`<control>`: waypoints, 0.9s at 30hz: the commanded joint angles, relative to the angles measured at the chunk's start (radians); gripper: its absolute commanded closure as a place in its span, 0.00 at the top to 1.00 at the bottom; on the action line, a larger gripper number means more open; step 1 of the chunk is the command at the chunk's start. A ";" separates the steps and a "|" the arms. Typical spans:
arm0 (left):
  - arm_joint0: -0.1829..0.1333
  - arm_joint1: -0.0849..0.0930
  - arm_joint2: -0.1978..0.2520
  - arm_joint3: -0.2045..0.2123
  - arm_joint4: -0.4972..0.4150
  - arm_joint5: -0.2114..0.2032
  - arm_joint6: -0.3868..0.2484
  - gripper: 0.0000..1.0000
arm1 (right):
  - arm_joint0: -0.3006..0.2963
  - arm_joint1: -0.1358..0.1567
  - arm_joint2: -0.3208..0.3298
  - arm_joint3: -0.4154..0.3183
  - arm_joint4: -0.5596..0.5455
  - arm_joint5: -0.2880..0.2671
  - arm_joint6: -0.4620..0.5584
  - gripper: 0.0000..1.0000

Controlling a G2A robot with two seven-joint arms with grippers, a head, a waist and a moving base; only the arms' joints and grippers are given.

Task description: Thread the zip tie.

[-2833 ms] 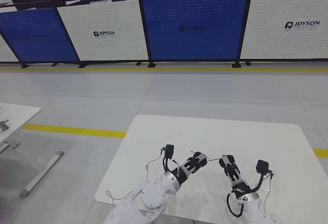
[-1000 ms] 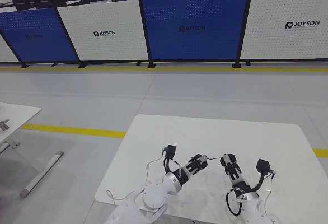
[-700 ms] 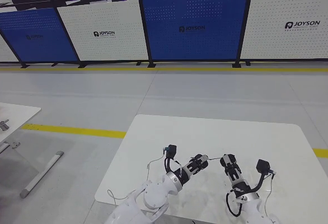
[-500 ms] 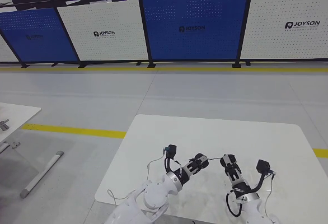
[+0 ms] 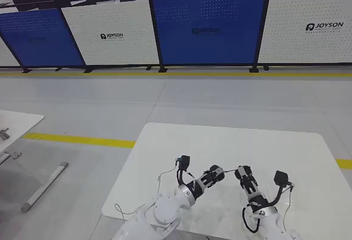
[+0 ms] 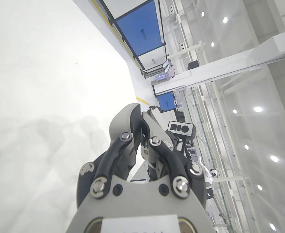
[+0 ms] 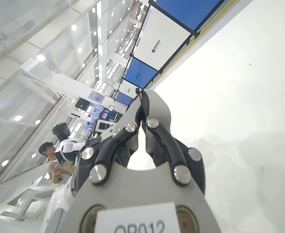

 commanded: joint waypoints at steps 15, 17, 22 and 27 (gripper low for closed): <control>0.013 0.002 -0.009 -0.014 0.003 -0.025 -0.017 0.00 | -0.006 -0.002 0.007 -0.007 0.032 -0.034 0.011 0.00; 0.013 0.001 -0.008 -0.015 -0.002 -0.026 -0.021 0.00 | -0.003 -0.002 0.005 -0.004 0.030 -0.022 0.024 0.00; 0.011 0.001 -0.010 -0.012 0.005 -0.015 -0.009 0.00 | 0.007 -0.004 0.002 -0.001 0.038 -0.005 0.035 0.26; 0.006 -0.002 -0.006 -0.008 0.004 -0.002 0.002 0.00 | 0.002 -0.004 0.008 -0.003 0.035 -0.017 0.022 0.41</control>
